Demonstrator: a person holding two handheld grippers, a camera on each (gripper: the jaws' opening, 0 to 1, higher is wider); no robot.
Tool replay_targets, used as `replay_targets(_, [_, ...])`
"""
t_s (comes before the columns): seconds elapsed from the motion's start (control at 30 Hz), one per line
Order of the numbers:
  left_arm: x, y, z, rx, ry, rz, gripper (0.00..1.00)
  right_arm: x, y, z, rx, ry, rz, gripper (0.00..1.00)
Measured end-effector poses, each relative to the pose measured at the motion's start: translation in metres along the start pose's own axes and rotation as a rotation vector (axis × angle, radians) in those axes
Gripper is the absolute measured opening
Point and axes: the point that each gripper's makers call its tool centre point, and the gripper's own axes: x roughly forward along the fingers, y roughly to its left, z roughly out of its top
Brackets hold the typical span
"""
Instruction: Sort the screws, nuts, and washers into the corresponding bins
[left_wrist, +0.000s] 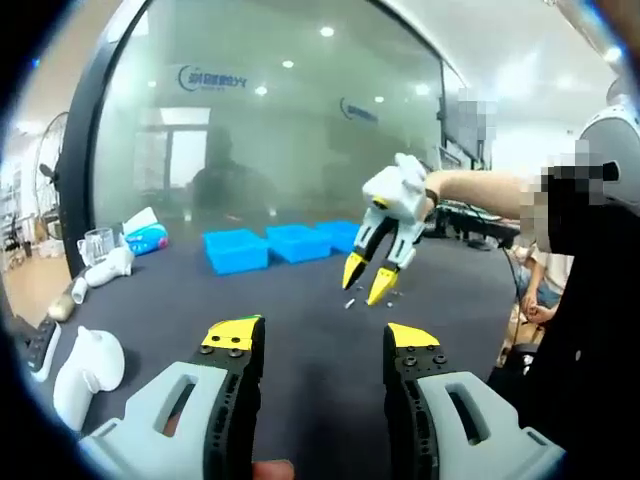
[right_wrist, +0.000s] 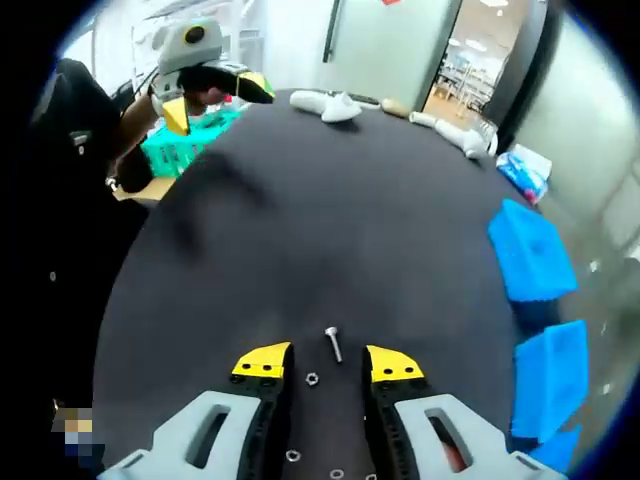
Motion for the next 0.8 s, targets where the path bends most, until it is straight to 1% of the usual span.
replay_targets(0.23, [0.0011, 0.0, -0.0007, -0.002, 0.004, 0.001, 0.46, 0.0063, -0.0061, 0.0002, 0.044, -0.007, 0.018, 0.17])
replay_targets(0.37, [0.0021, 0.0001, -0.0013, -0.005, 0.006, 0.002, 0.46, 0.0077, -0.0091, 0.0002, 0.084, -0.017, 0.023, 0.12])
replay_targets(0.57, [0.0026, -0.0013, -0.0015, -0.005, 0.008, 0.001, 0.46, 0.0112, -0.0034, -0.0032, 0.112, -0.005, 0.038, 0.05])
replay_targets(0.67, [0.0025, -0.0016, -0.0008, -0.004, 0.007, 0.002, 0.46, 0.0111, -0.0015, -0.003, 0.105, -0.004, 0.039, 0.02])
replay_targets(0.8, [0.0029, -0.0036, 0.0008, -0.002, 0.004, -0.001, 0.46, 0.0104, -0.0005, -0.003, 0.117, -0.009, 0.031, 0.02])
